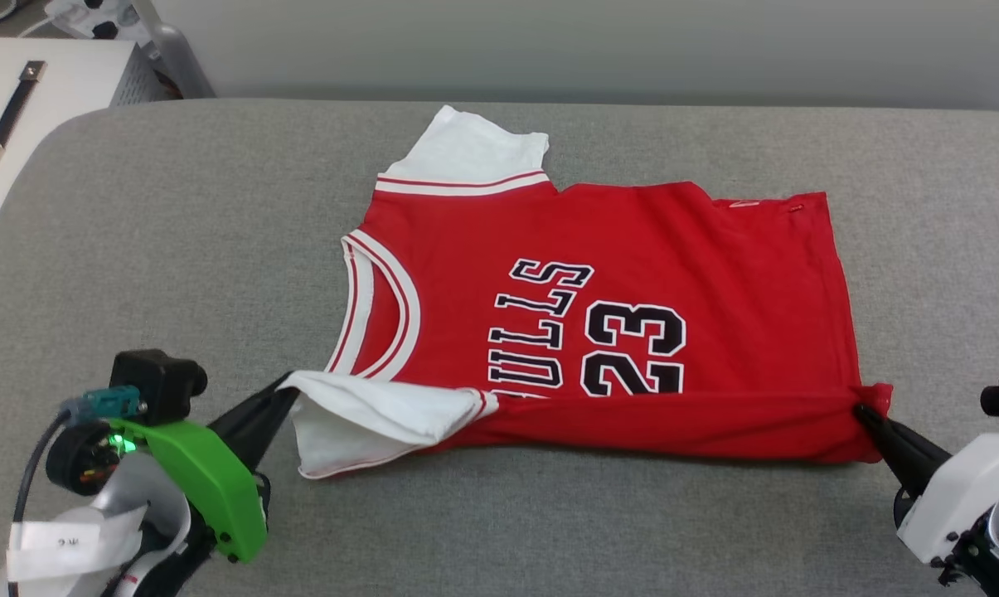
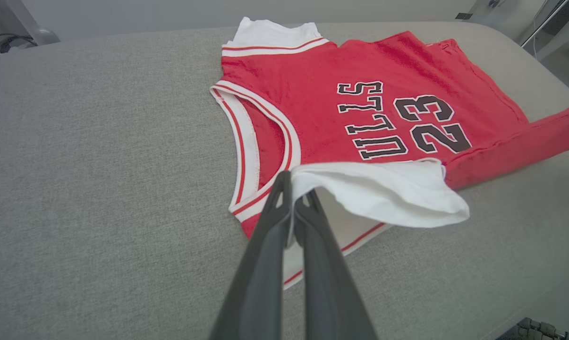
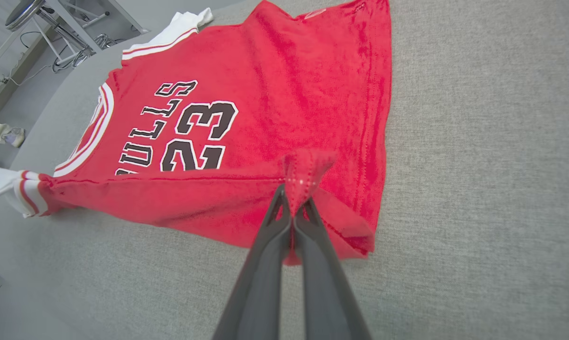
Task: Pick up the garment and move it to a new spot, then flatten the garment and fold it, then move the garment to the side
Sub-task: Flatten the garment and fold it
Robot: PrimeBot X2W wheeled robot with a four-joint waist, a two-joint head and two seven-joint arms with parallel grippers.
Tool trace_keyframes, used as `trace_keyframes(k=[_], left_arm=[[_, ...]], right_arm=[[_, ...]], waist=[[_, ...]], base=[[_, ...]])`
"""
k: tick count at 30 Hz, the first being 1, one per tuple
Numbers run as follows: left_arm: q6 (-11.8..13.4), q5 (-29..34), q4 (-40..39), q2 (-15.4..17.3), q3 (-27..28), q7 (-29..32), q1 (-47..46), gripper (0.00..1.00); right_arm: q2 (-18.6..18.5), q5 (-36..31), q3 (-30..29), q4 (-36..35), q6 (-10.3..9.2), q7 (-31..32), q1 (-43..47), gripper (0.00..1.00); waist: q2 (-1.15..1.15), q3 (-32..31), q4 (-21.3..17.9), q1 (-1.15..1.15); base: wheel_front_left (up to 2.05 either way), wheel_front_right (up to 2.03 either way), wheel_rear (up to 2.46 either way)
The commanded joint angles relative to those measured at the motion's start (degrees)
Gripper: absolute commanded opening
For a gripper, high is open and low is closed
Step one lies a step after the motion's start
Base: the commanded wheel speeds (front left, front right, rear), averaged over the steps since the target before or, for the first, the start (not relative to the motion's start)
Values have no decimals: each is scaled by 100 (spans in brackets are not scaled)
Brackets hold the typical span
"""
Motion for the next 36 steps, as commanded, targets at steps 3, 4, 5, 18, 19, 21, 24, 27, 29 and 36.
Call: trace_keyframes(k=[3, 4, 5, 18, 19, 21, 24, 27, 29, 36], left_arm=[[-27, -6, 297, -43, 47, 138, -454, 0], [-58, 11, 409, -55, 34, 180, -570, 0], [-50, 5, 517, -79, 44, 204, -652, 0], [-376, 281, 1767, -413, -327, 414, -1545, 0], [-401, 307, 1842, -440, -363, 413, -1594, 0], [-444, 346, 1988, -493, -419, 397, -1688, 0], [-492, 395, 2205, -578, -456, 315, -1855, 0], [-504, 436, 2437, -714, -445, 151, -2017, 0], [-531, 409, 2646, -814, -510, 191, -2079, 48], [-454, 484, 3236, -1120, -557, -152, -2160, 100]], right_arm=[[82, -234, 19, 163, -5, 51, -402, 0], [100, -307, 30, 234, -5, 65, -517, 0], [115, -369, 36, 297, -5, 76, -604, 0], [147, -713, 391, 901, -5, 121, -1291, 0], [145, -727, 417, 944, -5, 120, -1324, 0], [131, -765, 479, 1033, -5, 128, -1392, 0], [116, -802, 506, 1146, -5, 85, -1506, 0], [102, -889, 489, 1278, -5, 38, -1601, 0], [140, -913, 455, 1360, -5, -24, -1650, 19], [191, -986, 572, 1569, -5, -317, -1710, 100]], waist=[[0, 458, -138, 0], [0, 515, -159, 0], [0, 554, -175, 0], [0, 886, -278, 0], [0, 897, -279, 0], [0, 927, -281, 0], [0, 994, -280, 0], [0, 1026, -258, 0], [0, 1025, -244, 0], [0, 783, -203, 0]], base=[[0, 0, 0], [0, 0, 0], [0, 0, 0], [0, 0, 0], [0, 0, 0], [0, 0, 0], [0, 0, 0], [0, 0, 0], [0, 0, 0], [0, 0, 0]])
